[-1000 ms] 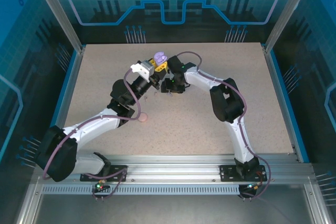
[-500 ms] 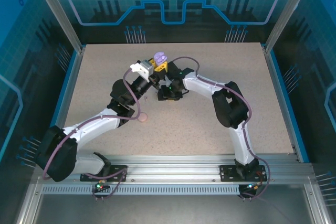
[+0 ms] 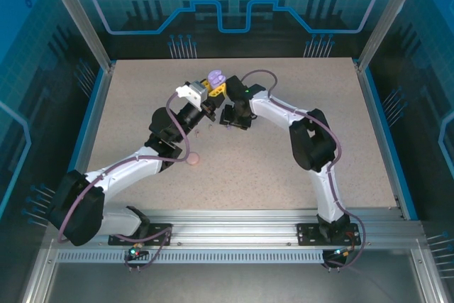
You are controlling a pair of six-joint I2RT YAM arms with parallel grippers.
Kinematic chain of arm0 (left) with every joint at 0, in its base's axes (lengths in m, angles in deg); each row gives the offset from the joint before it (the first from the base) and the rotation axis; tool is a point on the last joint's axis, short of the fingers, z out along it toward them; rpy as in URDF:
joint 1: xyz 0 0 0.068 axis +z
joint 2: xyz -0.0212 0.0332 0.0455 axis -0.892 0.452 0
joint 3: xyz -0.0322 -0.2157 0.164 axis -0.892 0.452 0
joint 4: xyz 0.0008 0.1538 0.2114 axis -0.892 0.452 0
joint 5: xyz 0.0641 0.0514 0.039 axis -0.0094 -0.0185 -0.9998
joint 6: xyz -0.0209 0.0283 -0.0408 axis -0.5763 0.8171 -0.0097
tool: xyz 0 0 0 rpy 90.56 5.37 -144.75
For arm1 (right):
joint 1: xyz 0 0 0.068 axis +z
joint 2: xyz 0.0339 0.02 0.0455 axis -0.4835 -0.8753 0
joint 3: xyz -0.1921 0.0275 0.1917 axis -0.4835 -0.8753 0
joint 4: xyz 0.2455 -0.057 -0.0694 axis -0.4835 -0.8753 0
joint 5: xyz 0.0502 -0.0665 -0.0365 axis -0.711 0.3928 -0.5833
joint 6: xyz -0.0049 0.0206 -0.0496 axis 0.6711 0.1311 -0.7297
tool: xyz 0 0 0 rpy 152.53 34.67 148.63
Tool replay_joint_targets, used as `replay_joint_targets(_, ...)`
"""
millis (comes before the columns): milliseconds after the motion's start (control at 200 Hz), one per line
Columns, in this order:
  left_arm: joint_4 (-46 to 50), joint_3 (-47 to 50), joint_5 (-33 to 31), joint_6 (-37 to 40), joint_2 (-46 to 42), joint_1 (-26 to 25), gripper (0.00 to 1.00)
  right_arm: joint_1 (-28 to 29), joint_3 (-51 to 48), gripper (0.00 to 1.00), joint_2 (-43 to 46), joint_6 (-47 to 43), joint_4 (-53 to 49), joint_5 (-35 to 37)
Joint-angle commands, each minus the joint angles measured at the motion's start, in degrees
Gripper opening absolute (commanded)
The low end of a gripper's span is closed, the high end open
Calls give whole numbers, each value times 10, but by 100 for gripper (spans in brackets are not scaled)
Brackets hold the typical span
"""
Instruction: Insert wireless bluetooth earbuds into charging case
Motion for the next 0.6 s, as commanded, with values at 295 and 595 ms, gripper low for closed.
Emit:
replay_joint_targets(295, -30, -14, -8, -15, 5, 3, 0, 3, 191, 51, -149, -37, -51, -25)
replay_joint_targets(595, -32, -15, -11, -23, 10, 4, 0, 6, 201, 50, -162, -64, -54, -62)
